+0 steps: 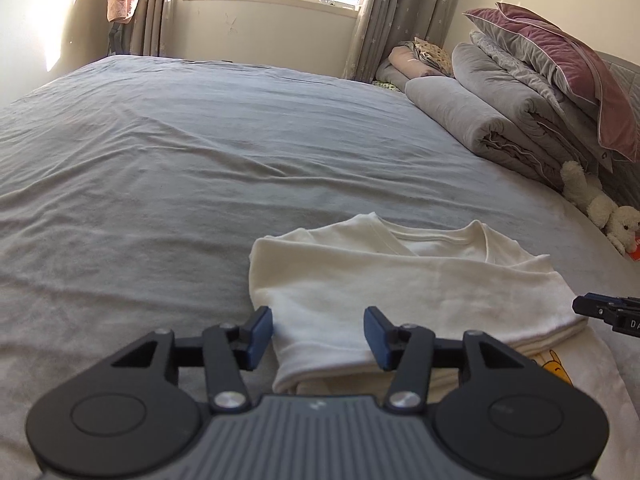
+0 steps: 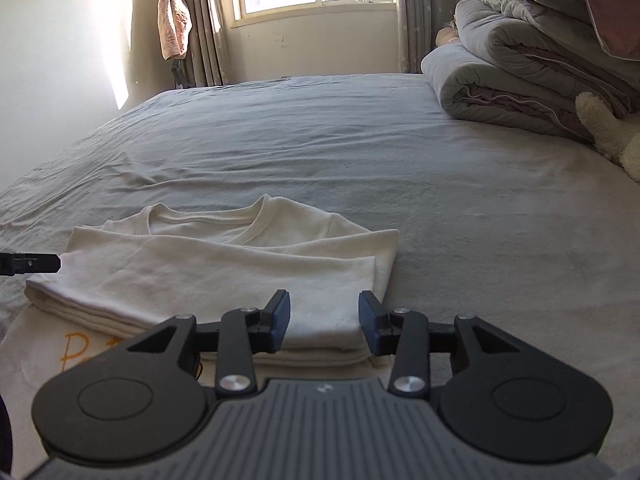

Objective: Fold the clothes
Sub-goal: 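Move both open grippers back to the sweatshirt hem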

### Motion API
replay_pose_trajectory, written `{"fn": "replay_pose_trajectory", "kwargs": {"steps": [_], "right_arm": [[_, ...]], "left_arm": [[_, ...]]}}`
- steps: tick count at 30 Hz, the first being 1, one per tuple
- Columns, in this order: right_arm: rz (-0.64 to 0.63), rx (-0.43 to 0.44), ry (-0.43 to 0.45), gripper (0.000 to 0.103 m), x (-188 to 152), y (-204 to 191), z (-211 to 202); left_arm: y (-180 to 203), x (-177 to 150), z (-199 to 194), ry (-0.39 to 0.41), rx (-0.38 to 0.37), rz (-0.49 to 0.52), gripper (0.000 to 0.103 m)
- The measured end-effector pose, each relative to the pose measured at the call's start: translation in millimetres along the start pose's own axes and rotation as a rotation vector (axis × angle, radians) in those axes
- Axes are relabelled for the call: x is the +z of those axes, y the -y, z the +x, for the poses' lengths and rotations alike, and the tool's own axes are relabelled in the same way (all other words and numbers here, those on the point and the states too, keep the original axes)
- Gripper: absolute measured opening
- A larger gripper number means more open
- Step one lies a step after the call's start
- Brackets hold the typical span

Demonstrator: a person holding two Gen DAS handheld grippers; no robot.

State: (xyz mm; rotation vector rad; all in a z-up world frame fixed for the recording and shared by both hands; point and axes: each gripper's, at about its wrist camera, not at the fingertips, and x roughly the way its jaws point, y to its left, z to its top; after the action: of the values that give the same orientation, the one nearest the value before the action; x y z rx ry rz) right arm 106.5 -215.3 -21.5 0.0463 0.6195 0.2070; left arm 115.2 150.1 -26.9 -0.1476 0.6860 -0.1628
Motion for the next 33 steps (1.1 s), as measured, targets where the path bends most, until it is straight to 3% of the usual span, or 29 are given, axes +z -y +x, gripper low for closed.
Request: {"fn": "replay_pose_trajectory", "kwargs": {"steps": [8,12,19,33], "right_arm": [[0.028,-0.001,-0.046,0.043,-26.1,-8.3,-25.5],[0.015,-0.005,-0.063,0.044,-45.3,-17.2,-37.0],[-0.053,-0.028,-0.078,0.049,-66.4,-28.6,-58.4],[-0.128,-0.037,-0.161,0.049,-100.9,-33.0,-111.4]], "left_arm": [[17.3,-27.3,-34.6,0.01,-0.029,-0.023,0.054],[33.2,-48.5,-46.4,-0.002,-0.029,0.012,0.054],[62.2,-95.0,-67.1,-0.027,0.004,0.163,0.057],[63.2,-131.1,-117.4,-0.107,-0.008,0.2,0.058]]}}
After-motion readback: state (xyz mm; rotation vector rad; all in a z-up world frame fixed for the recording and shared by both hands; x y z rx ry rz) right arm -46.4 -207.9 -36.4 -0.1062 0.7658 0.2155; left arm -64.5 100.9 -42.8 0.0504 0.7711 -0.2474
